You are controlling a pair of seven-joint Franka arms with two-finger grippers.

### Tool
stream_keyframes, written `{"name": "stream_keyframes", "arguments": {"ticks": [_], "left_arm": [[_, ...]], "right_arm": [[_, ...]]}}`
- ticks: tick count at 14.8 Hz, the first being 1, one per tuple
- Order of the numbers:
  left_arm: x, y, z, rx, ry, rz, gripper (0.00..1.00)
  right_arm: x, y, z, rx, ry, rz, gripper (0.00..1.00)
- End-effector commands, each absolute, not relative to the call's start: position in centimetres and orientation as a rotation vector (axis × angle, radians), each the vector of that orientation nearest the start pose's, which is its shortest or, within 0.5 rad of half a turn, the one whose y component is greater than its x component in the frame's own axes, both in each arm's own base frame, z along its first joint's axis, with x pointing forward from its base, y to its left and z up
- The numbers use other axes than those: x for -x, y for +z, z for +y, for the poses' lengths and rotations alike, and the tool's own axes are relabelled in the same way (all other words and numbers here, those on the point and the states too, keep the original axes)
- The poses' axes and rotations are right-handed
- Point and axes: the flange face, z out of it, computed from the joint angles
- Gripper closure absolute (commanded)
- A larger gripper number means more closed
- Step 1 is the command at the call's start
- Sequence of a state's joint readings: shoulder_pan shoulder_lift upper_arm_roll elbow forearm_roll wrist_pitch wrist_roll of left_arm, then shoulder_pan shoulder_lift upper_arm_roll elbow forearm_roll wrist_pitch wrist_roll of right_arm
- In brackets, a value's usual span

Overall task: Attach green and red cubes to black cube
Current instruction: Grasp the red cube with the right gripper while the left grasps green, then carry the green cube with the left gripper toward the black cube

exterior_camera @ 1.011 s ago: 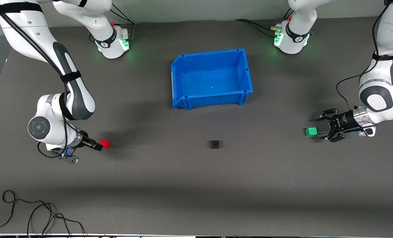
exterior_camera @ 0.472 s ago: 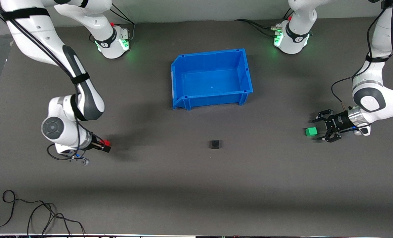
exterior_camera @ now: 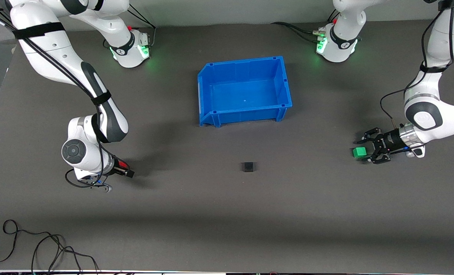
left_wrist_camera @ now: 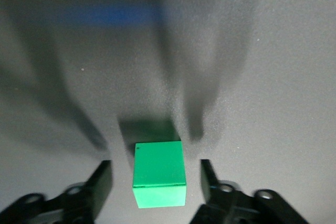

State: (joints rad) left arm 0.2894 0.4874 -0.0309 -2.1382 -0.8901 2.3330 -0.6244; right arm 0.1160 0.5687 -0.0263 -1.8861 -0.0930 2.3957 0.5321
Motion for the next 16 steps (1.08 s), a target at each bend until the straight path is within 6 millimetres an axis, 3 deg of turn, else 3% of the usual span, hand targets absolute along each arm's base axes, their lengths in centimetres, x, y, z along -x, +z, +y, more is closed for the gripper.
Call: {"name": "stream_keyframes", "arguments": {"ticks": [1, 3, 5, 7, 11, 12, 16], "left_arm": [[-52.6, 15.9, 12.5, -1.8, -0.465, 1.872, 0.71], [-53.1, 16.6, 12.6, -1.801, -0.452, 1.864, 0.74], [-54.6, 18.0, 12.2, -1.796, -0.432, 1.852, 0.74], [-56.8, 19.7, 10.6, -1.797, -0.416, 1.838, 0.74], [-61.9, 23.6, 2.5, -1.842, -0.419, 1.759, 0.74], [-62.6, 24.4, 1.0, -1.839, -0.427, 1.756, 0.74], [-63.3, 24.8, -8.6, -1.925, -0.48, 1.67, 0.77]], "right_arm": [[-62.2, 19.3, 5.2, 3.199, 0.054, 0.559, 0.21], [-62.3, 19.4, 5.3, 3.199, 0.051, 0.556, 0.28], [-62.2, 19.1, 5.3, 3.201, 0.061, 0.554, 0.28], [-62.2, 18.8, 4.8, 3.223, 0.07, 0.471, 0.28], [-62.2, 18.9, 4.7, 3.229, 0.083, 0.467, 0.18], [-62.1, 19.1, 5.0, 3.231, 0.089, 0.466, 0.18], [-62.0, 18.7, 4.9, 3.237, 0.123, 0.465, 0.18]]}}
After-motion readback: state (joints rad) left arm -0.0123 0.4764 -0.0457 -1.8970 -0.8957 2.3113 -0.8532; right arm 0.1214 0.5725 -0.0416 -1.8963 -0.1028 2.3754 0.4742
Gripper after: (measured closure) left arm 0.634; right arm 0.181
